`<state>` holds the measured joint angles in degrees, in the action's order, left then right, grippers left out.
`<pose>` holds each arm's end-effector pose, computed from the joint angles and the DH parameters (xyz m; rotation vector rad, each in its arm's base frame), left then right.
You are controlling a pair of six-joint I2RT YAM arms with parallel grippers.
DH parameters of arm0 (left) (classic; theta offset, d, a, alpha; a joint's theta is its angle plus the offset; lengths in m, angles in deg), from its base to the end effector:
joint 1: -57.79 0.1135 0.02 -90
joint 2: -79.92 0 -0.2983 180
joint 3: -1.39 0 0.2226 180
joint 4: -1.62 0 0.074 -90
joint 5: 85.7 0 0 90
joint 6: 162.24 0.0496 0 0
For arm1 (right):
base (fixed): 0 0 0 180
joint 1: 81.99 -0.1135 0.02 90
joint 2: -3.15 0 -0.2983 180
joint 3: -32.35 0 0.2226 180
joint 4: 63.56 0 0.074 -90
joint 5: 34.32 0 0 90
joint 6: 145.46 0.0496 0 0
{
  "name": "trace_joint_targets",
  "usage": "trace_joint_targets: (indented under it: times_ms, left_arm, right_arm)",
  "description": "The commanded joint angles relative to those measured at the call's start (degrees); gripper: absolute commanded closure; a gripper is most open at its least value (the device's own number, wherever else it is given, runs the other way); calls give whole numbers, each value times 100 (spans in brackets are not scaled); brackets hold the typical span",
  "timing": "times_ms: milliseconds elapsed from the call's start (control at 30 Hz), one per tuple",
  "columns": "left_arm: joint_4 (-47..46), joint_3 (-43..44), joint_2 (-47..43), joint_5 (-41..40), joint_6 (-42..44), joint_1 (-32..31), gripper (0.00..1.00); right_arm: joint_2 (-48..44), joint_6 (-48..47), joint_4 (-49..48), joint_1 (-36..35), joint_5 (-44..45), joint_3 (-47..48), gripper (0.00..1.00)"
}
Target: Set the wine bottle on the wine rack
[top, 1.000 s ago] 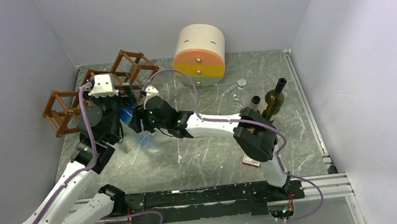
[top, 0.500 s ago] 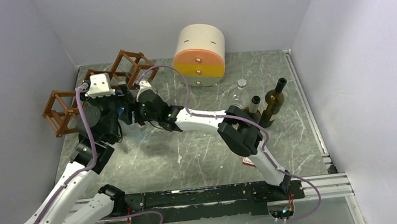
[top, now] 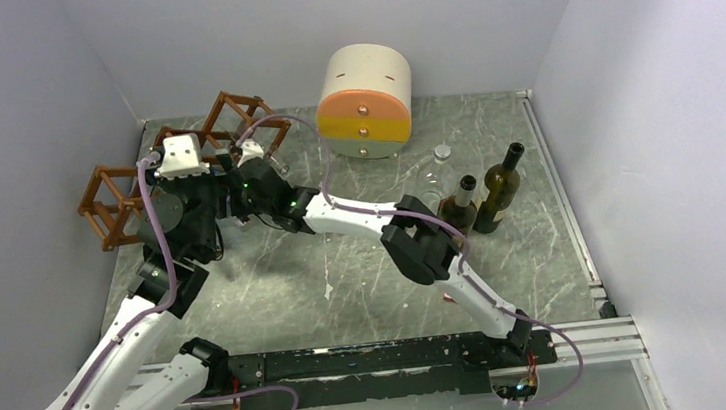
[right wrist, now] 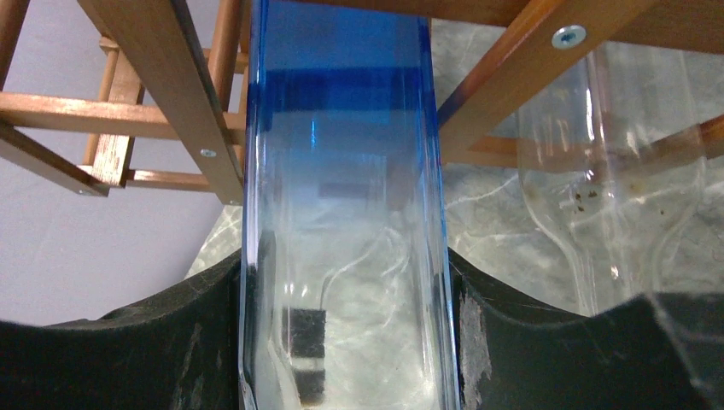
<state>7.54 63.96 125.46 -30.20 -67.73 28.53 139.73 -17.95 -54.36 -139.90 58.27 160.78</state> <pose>0.1329 -0.0423 0.4137 -0.0934 1.4085 0.0565 0.3073 0.4859 0.2501 -0.3257 2.0003 1.0713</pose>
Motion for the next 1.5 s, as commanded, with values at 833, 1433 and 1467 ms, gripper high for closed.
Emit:
trace_joint_targets:
  times_ms: [833, 1433, 1467]
  left_arm:
    - [-162, 5, -90, -114, -120, 181, 4]
    - [-63, 37, -208, 369, -274, 210, 4]
    - [-45, 47, -196, 408, -290, 210, 4]
  right_arm:
    - [-373, -402, -552, 262, 412, 284, 8]
    - [-4321, -1034, -31, 852, 1170, -2828, 13]
    - [-4561, -1181, 111, 885, 1321, -2973, 13]
